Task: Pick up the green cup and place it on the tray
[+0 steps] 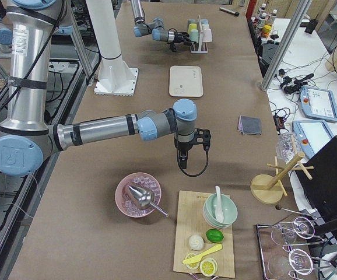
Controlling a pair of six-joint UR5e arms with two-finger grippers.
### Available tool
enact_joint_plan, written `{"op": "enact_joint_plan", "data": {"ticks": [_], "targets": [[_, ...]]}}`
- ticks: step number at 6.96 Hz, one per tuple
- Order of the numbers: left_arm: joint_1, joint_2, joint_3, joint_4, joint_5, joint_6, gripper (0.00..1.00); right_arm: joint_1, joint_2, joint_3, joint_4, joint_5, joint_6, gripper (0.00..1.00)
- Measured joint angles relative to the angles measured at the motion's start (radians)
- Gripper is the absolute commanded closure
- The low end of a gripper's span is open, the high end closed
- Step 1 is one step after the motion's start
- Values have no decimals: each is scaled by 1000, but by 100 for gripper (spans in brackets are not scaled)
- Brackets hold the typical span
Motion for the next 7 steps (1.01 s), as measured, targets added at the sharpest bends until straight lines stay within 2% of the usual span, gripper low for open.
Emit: {"op": "enact_joint_plan", "data": {"ticks": [2,4,7], "targets": [[-4,-7,6,-6,0,0,3,47,16,77,-208,3,-138,1],[-14,-4,3,-44,-3,2,3,77,16,74,-254,34,-195,1],[-26,25,-3,-67,-4,3,3,131,7,10,-255,98,-286,1]]}}
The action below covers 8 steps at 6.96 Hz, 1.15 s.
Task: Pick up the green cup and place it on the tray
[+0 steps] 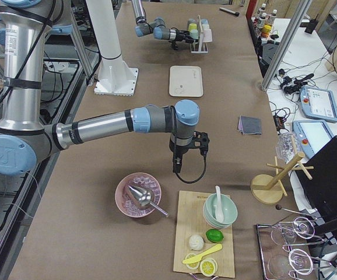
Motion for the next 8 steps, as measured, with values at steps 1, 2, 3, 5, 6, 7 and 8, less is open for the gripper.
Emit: {"op": "enact_joint_plan", "data": {"ticks": [1,2,3,5,6,7,8], "targets": [[0,10,-1,-6,0,0,3,9,-3,-10,1,4,-19,1],[-2,16,-2,-8,-1,0,4,14,-4,-15,1,3,-32,1],[-3,18,0,-8,-2,0,4,16,-4,-20,2,0,-39,1],[-3,18,1,-2,-10,13,4,17,-3,-39,6,-4,-53,1],[-3,18,1,0,-16,28,4,17,-2,-49,10,-5,-59,1],[-2,17,2,1,-21,36,7,19,-3,-54,11,-6,-61,1],[-1,16,2,2,-23,41,17,24,-4,-56,12,-6,-63,1]]}}
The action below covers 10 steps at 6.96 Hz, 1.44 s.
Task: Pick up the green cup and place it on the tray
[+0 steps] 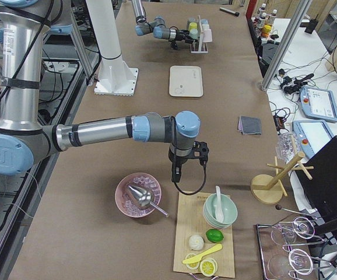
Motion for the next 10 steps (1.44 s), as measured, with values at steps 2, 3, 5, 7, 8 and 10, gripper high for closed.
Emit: {"op": "enact_joint_plan", "data": {"ticks": [2,3,5,7,8,10], "targets": [[0,-1,0,2,-1,3,19,13,-2,0,1,0,-2,1],[1,-1,-1,2,-1,4,19,16,-1,0,1,0,-2,1],[0,0,-9,0,-2,5,19,21,-5,-4,1,1,-2,0],[-2,7,-50,-7,-21,41,18,23,-8,-7,4,1,-1,0],[-3,23,-80,-13,-27,60,17,23,-8,-8,4,1,-1,0],[-3,63,-137,-19,-30,86,17,23,-8,-11,6,1,-2,0]]}}
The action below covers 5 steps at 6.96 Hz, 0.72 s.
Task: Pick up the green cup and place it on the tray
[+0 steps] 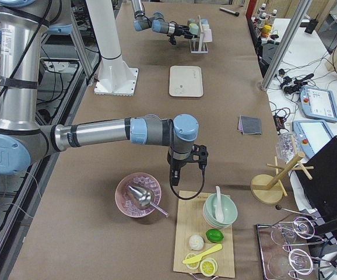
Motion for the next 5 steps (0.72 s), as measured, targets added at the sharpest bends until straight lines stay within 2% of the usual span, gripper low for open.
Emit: {"op": "enact_joint_plan", "data": {"ticks": [5], "targets": [[-1,40,-97,-12,0,66,17,0,6,-3,1,6,-8,0]]}}
